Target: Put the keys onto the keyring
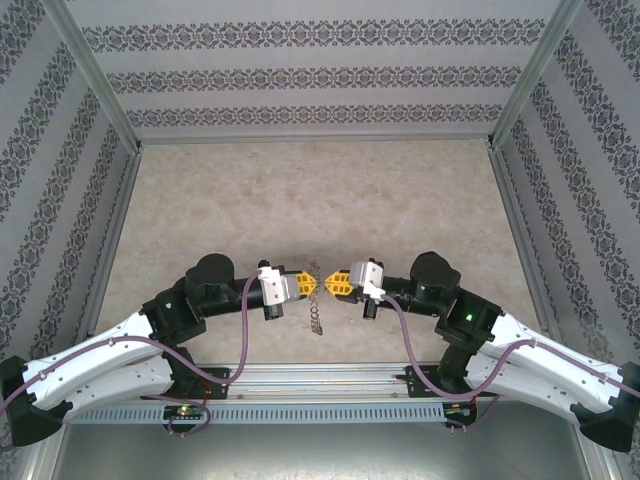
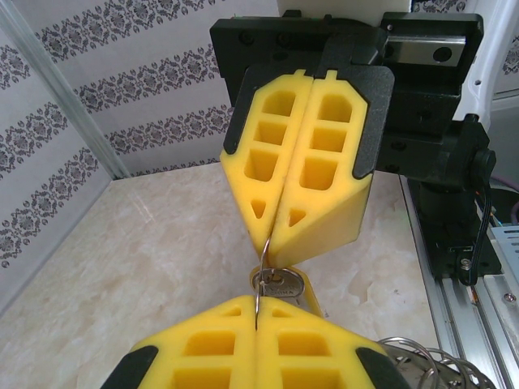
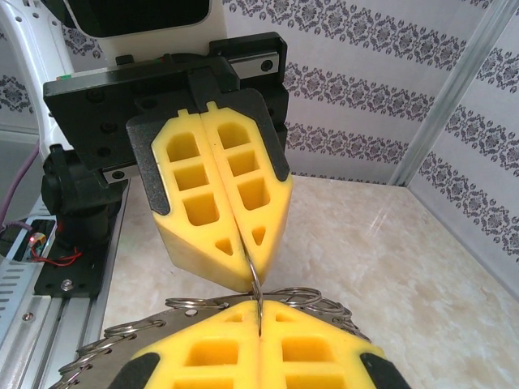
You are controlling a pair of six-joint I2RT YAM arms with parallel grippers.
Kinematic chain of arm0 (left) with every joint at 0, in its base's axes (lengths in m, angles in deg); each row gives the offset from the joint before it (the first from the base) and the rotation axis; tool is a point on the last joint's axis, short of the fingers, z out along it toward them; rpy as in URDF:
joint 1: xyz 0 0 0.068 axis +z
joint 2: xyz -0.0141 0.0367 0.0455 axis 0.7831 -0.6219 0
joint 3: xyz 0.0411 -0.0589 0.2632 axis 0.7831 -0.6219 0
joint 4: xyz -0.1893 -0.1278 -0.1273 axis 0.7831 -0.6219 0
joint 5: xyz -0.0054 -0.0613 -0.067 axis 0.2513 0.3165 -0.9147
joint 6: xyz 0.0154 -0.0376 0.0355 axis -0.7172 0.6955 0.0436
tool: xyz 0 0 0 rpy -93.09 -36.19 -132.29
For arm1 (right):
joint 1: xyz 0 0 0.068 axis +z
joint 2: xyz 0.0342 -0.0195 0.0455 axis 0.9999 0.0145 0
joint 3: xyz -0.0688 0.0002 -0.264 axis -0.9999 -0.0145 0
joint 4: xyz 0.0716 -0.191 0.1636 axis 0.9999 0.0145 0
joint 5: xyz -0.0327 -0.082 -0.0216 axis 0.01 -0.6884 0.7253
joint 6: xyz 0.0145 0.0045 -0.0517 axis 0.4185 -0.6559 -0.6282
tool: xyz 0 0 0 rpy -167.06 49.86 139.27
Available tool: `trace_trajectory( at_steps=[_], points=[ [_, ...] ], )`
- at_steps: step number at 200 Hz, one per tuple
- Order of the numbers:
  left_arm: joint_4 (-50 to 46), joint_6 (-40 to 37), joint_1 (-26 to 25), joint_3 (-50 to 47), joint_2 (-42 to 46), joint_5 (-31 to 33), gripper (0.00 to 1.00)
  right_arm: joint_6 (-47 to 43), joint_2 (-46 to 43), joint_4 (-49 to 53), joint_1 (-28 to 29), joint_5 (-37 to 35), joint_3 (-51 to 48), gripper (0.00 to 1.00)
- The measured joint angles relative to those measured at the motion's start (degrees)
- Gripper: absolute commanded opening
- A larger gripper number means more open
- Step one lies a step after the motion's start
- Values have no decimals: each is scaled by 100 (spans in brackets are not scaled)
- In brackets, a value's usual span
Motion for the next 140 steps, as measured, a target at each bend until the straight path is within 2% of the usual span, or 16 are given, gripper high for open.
trace_trajectory(
  at_steps=[140],
  points=[
    [-26, 0, 2, -4, 15, 28, 0, 0, 83, -101, 0, 2, 0, 0]
  ],
)
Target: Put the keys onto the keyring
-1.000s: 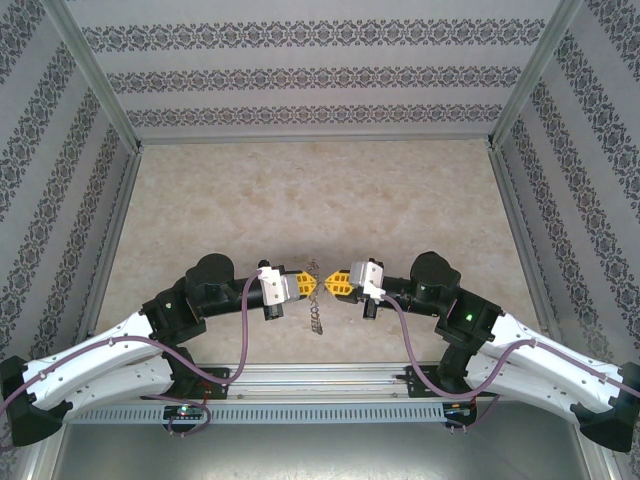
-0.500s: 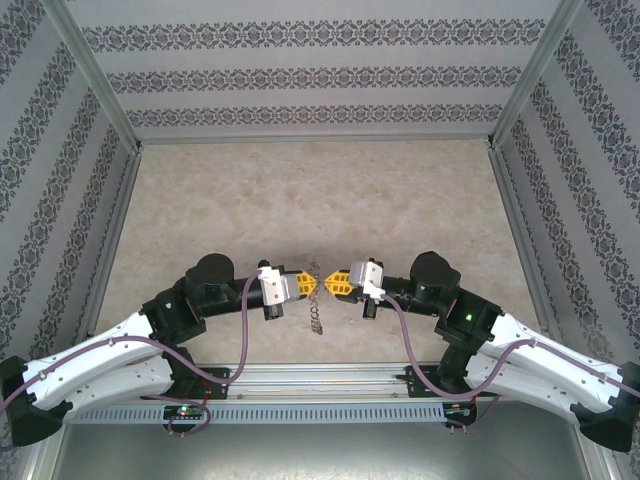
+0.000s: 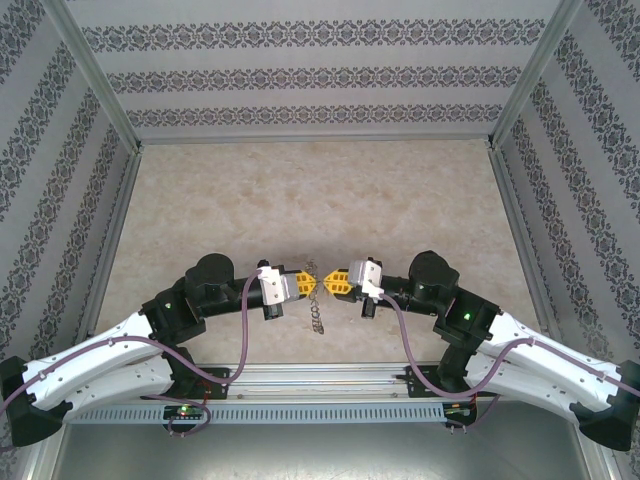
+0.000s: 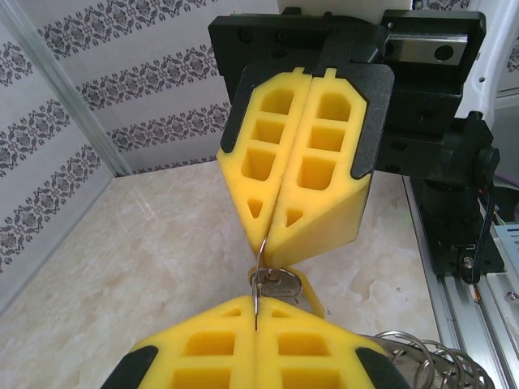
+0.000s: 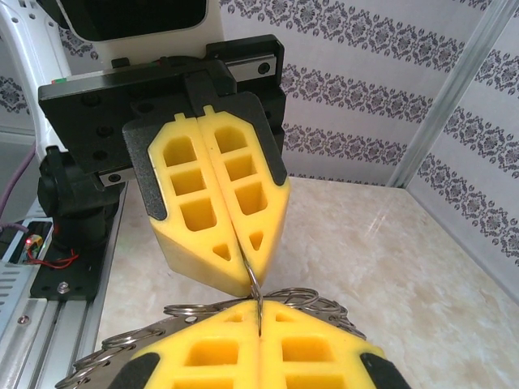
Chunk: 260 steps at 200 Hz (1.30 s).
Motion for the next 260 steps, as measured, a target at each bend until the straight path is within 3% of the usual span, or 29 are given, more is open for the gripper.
trace_trajectory(
  at_steps=[260],
  points=[
    [-85, 2, 4, -22, 22, 105, 0, -68, 179, -103, -2, 0, 0, 0]
  ],
)
